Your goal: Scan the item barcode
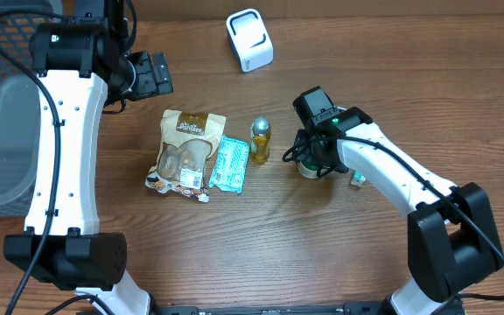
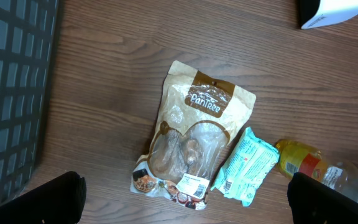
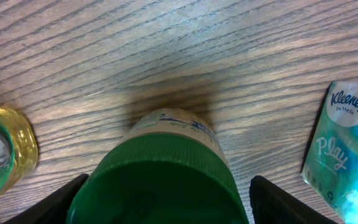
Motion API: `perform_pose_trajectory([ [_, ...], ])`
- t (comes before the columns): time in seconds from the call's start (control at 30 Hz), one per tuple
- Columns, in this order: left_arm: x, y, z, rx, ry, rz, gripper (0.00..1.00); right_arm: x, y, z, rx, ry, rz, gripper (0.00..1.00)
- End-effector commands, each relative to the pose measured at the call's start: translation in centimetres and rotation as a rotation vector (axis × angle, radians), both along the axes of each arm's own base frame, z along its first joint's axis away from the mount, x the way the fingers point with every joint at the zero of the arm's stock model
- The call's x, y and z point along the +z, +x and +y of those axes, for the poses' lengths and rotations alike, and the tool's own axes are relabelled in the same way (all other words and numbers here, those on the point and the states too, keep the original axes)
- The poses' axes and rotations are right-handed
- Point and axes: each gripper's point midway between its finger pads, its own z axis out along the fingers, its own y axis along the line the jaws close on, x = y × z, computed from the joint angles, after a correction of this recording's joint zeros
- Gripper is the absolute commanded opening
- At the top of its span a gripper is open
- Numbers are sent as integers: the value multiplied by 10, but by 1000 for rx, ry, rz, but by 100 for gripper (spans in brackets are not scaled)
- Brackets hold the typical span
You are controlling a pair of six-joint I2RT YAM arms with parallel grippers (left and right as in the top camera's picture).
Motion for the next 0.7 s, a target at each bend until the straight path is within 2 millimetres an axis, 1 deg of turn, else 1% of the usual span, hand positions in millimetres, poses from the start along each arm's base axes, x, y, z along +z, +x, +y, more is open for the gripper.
perform_pose_trajectory([
  [0.0, 4, 2, -1, -12, -2, -14, 99, 0, 1, -6, -22, -20, -8, 77],
  [0.67, 4, 2, -1, -12, -2, -14, 99, 1, 5, -4, -23, -11, -26, 80],
])
